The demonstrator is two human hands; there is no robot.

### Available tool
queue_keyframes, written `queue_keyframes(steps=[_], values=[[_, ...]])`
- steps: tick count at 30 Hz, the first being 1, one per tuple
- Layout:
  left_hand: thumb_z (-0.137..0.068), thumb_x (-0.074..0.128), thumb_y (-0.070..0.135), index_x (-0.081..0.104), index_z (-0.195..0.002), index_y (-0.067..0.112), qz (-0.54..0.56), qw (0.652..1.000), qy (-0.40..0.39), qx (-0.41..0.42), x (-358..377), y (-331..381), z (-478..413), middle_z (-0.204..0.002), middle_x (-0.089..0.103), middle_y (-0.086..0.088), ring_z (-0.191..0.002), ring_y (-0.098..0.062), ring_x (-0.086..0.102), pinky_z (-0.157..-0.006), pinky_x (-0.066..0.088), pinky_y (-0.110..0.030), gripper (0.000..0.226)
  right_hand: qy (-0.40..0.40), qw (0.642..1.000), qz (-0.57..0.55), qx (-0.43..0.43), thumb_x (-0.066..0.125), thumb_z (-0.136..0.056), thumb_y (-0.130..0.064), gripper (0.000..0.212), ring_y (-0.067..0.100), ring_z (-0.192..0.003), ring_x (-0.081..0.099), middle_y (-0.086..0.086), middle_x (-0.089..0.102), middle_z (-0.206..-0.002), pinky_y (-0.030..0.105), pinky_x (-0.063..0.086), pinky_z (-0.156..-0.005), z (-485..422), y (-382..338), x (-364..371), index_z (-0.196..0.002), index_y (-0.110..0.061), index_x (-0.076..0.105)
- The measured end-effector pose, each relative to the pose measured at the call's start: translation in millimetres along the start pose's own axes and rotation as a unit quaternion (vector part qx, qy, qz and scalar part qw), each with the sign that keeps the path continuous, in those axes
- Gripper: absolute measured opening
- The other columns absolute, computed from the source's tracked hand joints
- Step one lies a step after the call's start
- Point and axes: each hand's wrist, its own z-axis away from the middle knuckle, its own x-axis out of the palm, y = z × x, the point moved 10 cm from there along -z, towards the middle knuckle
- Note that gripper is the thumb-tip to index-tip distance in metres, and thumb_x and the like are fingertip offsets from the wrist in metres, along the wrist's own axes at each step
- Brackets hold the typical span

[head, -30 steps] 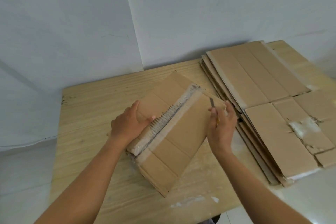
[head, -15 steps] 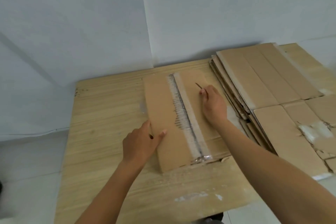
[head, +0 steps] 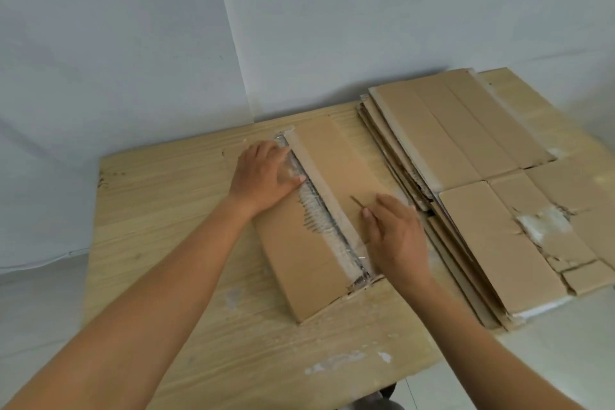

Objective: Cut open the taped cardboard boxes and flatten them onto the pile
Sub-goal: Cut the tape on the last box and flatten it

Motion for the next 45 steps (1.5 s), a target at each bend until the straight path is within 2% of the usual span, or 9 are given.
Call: queue_keyframes(steps=[5,9,13,17,20,25,32,37,45], values=[[-0.069,0.033,0.09,0.016,-0.151,0.03,-0.048,0.996,-0.069,-0.002,19.2,-11.2,-31.8,-0.157,0.02,-0.005,-0.143,-0.028,0.017,-0.115,0.015,-0.049,0.103,0.034,0.999,0.022,-0.003,0.049,-0.094,-0.032,0.026,0.029,-0.122,0.054,0.01,0.063,-0.123,0.052,0.04,-0.102,21.1,4.6,-1.0,-0.1,-0.018,0.07],[-0.056,0.015,0.096,0.017,-0.15,0.037,-0.071,0.995,-0.059,-0.034,14.8,-29.5,-23.1,-0.156,0.021,-0.002,-0.139,-0.027,0.023,-0.109,0.019,-0.046,0.11,0.024,0.999,0.012,-0.023,0.043,-0.095,-0.038,0.04,0.025,-0.119,0.057,0.006,0.066,-0.12,0.049,0.04,-0.104,-7.1,10.7,2.5,-0.108,-0.012,0.071],[-0.065,0.025,0.095,0.026,-0.147,0.036,-0.063,0.989,-0.023,-0.131,5.6,-56.6,9.9,-0.152,0.024,-0.007,-0.135,-0.032,0.026,-0.109,0.019,-0.051,0.101,0.056,0.997,0.027,-0.052,0.046,-0.096,-0.034,0.035,0.029,-0.101,0.059,0.007,0.067,-0.104,0.045,0.048,-0.088,-49.3,15.1,-4.0,-0.1,-0.011,0.072],[-0.07,0.035,0.089,0.027,-0.146,0.035,-0.042,0.971,0.01,-0.237,1.5,-69.2,46.4,-0.152,0.023,-0.004,-0.134,-0.029,0.025,-0.103,0.024,-0.051,0.093,0.136,0.99,0.014,0.041,0.052,-0.096,-0.024,0.023,0.025,-0.084,0.051,0.005,0.059,-0.09,0.039,0.043,-0.076,-63.2,23.0,-22.3,-0.098,-0.011,0.07],[-0.07,0.031,0.089,0.027,-0.146,0.032,-0.044,0.966,0.024,-0.254,1.2,-70.2,57.3,-0.152,0.022,-0.004,-0.133,-0.03,0.025,-0.103,0.023,-0.052,0.095,0.114,0.974,-0.079,0.177,0.041,-0.1,-0.026,0.028,0.018,-0.073,0.05,-0.002,0.056,-0.078,0.031,0.042,-0.065,-51.4,45.6,-25.9,-0.089,-0.013,0.063],[-0.088,0.026,0.073,0.02,-0.152,0.021,-0.007,0.981,0.01,-0.196,13.0,-42.9,60.7,-0.16,0.004,-0.013,-0.147,-0.031,-0.002,-0.116,0.001,-0.056,0.082,0.004,0.949,-0.141,0.283,0.04,-0.099,-0.029,0.026,0.017,-0.058,0.057,0.003,0.064,-0.068,0.031,0.042,-0.054,-12.3,66.8,-15.0,-0.092,-0.014,0.06],[-0.088,0.007,0.07,0.013,-0.153,0.027,-0.009,0.996,-0.045,0.082,47.6,94.8,86.6,-0.161,-0.002,-0.006,-0.147,-0.021,-0.015,-0.116,-0.015,-0.043,0.077,-0.094,0.945,-0.157,0.272,0.041,-0.098,-0.021,0.025,0.012,-0.056,0.049,-0.005,0.056,-0.064,0.026,0.035,-0.051,15.7,58.1,1.9,-0.084,-0.017,0.06],[-0.09,0.004,0.066,0.016,-0.152,0.03,-0.026,0.995,-0.042,0.082,52.5,102.4,87.0,-0.161,0.002,-0.003,-0.148,-0.02,-0.009,-0.118,-0.012,-0.046,0.073,-0.11,0.945,-0.146,0.272,0.04,-0.097,-0.018,0.027,0.011,-0.056,0.048,-0.003,0.056,-0.064,0.025,0.032,-0.049,14.1,53.7,-1.4,-0.08,-0.014,0.06],[-0.09,0.01,0.063,0.029,-0.149,0.03,0.012,0.997,-0.024,0.07,49.2,101.4,83.9,-0.16,0.015,-0.003,-0.149,-0.02,0.002,-0.119,-0.004,-0.046,0.07,-0.136,0.952,-0.115,0.251,0.042,-0.094,-0.016,0.033,0.019,-0.058,0.045,0.023,0.063,-0.076,0.03,0.031,-0.05,23.4,45.1,1.2,-0.082,0.008,0.06]])
